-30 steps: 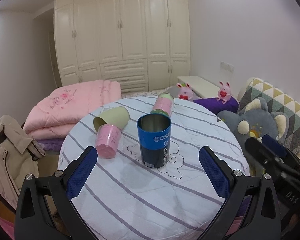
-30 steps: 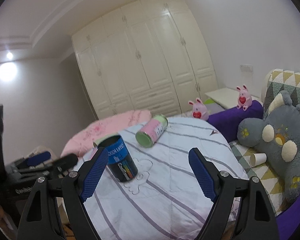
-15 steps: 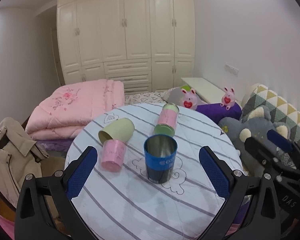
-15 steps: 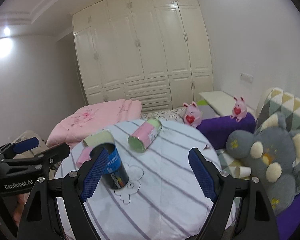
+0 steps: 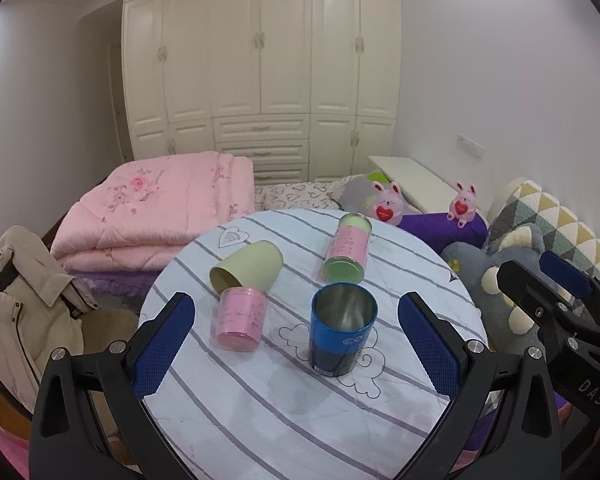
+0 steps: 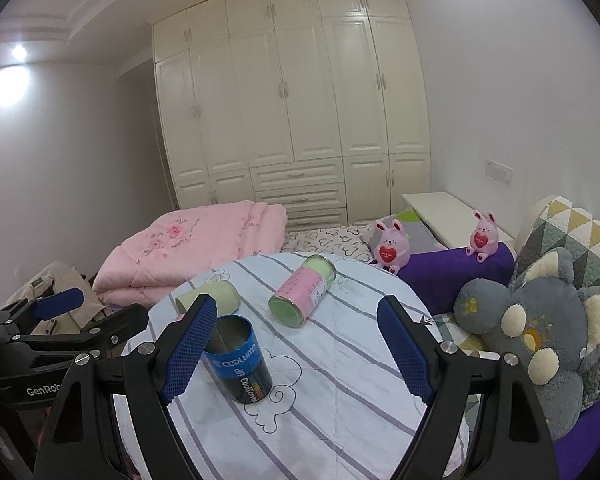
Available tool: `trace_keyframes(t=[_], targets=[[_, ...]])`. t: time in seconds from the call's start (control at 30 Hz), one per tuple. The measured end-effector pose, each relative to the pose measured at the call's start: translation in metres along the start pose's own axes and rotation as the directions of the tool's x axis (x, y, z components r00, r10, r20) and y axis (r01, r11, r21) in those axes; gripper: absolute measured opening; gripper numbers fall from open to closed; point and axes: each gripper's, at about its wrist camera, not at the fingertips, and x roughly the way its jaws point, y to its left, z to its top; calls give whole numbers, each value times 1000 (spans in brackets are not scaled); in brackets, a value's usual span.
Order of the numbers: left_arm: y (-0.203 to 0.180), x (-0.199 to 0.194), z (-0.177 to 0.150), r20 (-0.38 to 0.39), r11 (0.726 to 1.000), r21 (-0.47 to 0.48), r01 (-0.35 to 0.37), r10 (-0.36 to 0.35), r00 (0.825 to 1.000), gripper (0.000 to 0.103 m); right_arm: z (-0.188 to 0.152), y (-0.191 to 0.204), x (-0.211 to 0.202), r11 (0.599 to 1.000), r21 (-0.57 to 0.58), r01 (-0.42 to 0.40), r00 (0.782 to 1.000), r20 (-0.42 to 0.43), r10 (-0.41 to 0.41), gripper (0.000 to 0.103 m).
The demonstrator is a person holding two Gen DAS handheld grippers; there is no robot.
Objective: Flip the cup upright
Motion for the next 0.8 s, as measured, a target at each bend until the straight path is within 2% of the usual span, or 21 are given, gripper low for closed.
trace_keyframes(t=[0.5,0.8], targets=[[7,5,-2,-6,1000,4,1,0,1000,103,1,7,7,1000,-5,16,999,-33,-16,84],[7,2,-4,23,1000,16,-17,16,1000,103,-1,8,10,1000,1,17,999,-46,-17,84]])
